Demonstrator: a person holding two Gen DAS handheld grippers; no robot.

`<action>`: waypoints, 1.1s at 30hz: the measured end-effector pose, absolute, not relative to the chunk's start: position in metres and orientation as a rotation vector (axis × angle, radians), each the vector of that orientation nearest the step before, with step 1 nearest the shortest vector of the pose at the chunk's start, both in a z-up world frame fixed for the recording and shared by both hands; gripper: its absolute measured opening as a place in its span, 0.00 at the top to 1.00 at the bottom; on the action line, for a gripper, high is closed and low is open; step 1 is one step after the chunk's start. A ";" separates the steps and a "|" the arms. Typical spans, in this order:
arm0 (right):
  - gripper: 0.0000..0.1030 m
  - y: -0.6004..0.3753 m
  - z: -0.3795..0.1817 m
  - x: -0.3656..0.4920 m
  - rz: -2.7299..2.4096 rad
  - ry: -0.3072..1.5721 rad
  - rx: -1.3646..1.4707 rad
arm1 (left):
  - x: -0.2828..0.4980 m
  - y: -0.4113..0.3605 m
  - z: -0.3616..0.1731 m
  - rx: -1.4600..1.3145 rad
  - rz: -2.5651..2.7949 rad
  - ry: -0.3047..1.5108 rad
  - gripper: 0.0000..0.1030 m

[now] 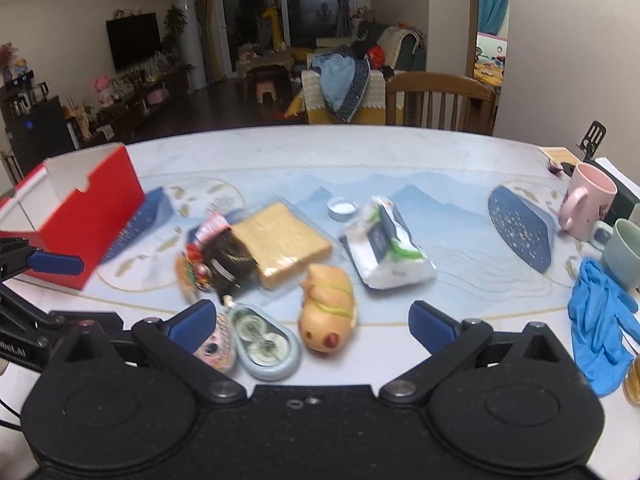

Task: Organize objects
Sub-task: 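Grasp the plush doll keychain with the left tool while the right tool grasps the yellow squishy toy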

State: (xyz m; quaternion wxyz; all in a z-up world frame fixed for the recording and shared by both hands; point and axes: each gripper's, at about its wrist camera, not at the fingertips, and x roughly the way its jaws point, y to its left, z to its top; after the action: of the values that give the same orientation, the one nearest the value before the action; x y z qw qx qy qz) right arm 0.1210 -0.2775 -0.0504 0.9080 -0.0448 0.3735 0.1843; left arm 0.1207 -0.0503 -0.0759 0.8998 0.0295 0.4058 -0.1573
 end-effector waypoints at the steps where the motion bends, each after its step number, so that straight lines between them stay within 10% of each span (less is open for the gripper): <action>1: 0.00 -0.278 -0.054 0.123 0.376 0.778 -0.100 | 0.124 -0.055 -0.082 0.067 -0.323 0.861 0.01; 19: 0.02 -0.268 -0.093 0.163 0.365 0.884 -0.122 | 0.151 -0.100 -0.130 0.140 -0.403 0.953 0.01; 33: 0.26 -0.264 -0.109 0.190 0.371 0.969 -0.044 | 0.161 -0.110 -0.140 0.127 -0.456 0.928 0.01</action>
State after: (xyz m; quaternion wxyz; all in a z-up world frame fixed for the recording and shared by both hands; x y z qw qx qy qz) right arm 0.1903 -0.2644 -0.1090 0.8681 -0.0210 0.4632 0.1771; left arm 0.1606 -0.1102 -0.1402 0.8674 0.0605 0.4433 -0.2180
